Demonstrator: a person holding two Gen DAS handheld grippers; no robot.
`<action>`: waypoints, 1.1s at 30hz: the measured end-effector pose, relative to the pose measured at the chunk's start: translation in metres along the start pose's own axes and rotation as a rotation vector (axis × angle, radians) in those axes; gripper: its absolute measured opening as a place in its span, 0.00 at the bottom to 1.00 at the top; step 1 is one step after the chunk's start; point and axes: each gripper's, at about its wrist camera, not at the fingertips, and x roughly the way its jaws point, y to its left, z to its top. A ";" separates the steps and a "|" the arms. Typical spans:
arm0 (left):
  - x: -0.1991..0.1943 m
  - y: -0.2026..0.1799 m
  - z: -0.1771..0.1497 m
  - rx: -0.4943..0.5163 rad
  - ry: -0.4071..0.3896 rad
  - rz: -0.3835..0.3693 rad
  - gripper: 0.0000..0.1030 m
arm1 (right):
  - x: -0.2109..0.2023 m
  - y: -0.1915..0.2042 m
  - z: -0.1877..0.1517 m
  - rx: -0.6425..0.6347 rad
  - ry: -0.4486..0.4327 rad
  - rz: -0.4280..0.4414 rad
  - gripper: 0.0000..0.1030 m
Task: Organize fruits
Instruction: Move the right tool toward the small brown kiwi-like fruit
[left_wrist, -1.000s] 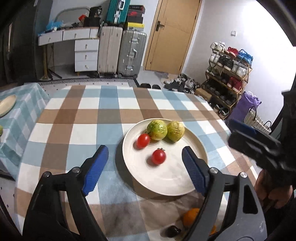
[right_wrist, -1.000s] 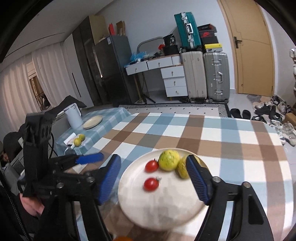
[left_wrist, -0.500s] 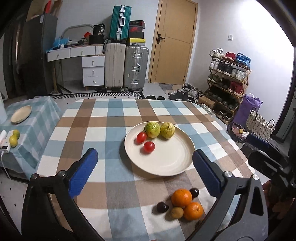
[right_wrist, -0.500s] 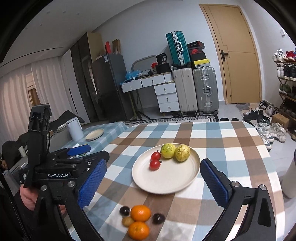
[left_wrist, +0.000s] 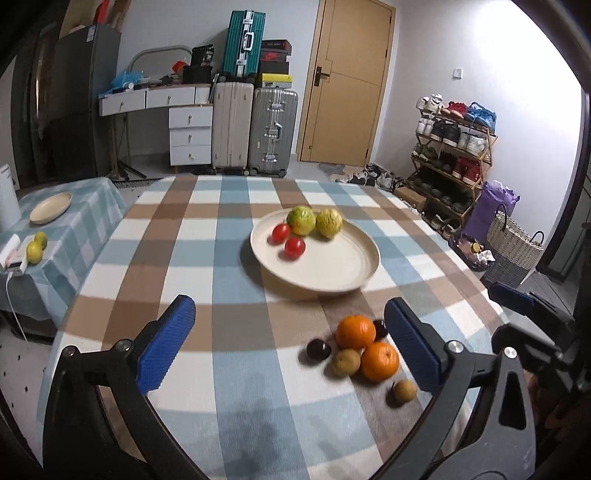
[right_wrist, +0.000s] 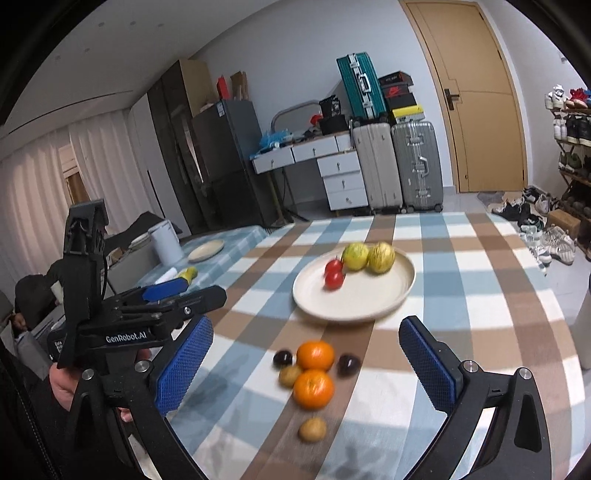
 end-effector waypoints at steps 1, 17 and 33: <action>0.000 0.001 -0.004 -0.005 0.008 -0.004 0.99 | 0.000 0.001 -0.005 -0.002 0.008 -0.001 1.00; 0.028 0.015 -0.047 -0.022 0.121 -0.006 0.99 | 0.036 -0.004 -0.061 0.022 0.203 0.005 0.94; 0.043 0.025 -0.056 -0.040 0.156 -0.006 0.99 | 0.060 -0.010 -0.073 0.049 0.321 -0.017 0.47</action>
